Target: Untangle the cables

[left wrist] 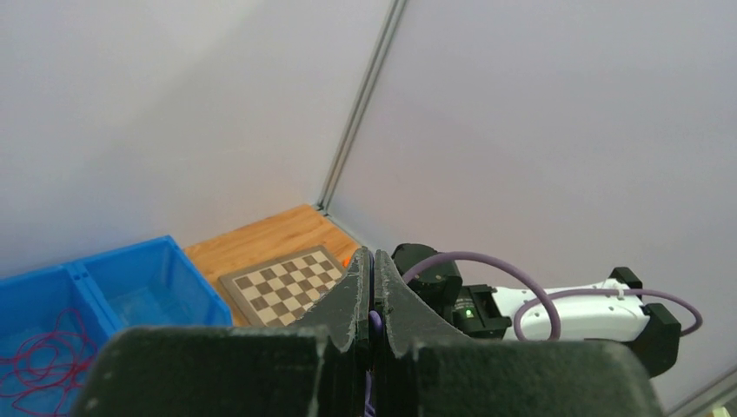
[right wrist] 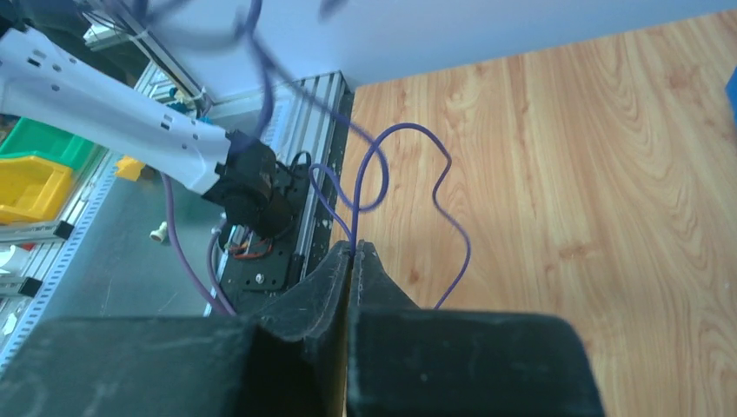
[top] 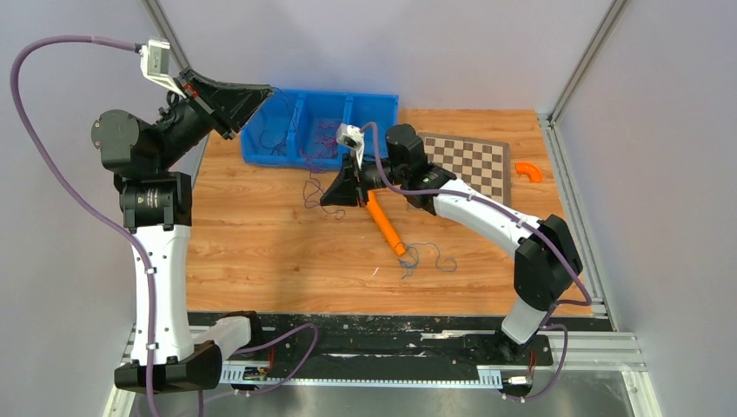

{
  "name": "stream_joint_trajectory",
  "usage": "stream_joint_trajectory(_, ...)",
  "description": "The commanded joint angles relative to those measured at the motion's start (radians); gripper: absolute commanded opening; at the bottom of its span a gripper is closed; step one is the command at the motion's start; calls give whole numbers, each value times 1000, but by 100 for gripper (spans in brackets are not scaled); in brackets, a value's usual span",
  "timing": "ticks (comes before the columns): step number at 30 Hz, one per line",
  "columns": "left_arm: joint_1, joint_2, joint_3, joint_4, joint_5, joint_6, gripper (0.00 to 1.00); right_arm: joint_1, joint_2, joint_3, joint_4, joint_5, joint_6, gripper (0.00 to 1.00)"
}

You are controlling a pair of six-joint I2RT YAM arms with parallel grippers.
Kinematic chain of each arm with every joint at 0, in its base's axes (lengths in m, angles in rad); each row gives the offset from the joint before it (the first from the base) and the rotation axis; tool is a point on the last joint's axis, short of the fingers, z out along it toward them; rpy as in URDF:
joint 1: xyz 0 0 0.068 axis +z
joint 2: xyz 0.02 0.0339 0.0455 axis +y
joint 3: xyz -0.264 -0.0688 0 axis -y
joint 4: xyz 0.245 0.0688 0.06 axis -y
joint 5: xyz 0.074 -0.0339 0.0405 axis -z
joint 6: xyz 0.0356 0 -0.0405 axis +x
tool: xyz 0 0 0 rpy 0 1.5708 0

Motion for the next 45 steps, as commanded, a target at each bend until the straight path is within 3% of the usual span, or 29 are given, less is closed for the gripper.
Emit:
stream_joint_trajectory(1, 34, -7, 25, 19, -46, 29, 0, -32, -79, -82, -1, 9, -26, 0)
stream_joint_trajectory(10, 99, 41, 189, -132, -172, 189, 0, -162, -166, -359, -119, 106, -211, 0)
stream_joint_trajectory(16, 114, 94, 301, -233, -385, 349, 0, -187, -211, -435, -210, 93, -272, 0)
stream_joint_trajectory(25, 152, 272, 482, -216, -464, 400, 0, -188, -206, -490, -250, 84, -297, 0)
stream_joint_trajectory(31, 213, 395, 591, -216, -477, 339, 0, -187, -213, -540, -259, 85, -319, 0)
stream_joint_trajectory(33, 214, 412, 567, -203, -447, 340, 0, -187, -214, -537, -260, 72, -315, 0)
stream_joint_trajectory(39, 214, 414, 308, -91, -408, 423, 0, -187, -235, -498, -265, 44, -282, 0)
stream_joint_trajectory(45, 215, 447, 125, 21, -470, 541, 0, -187, -260, -451, -284, 32, -262, 0)
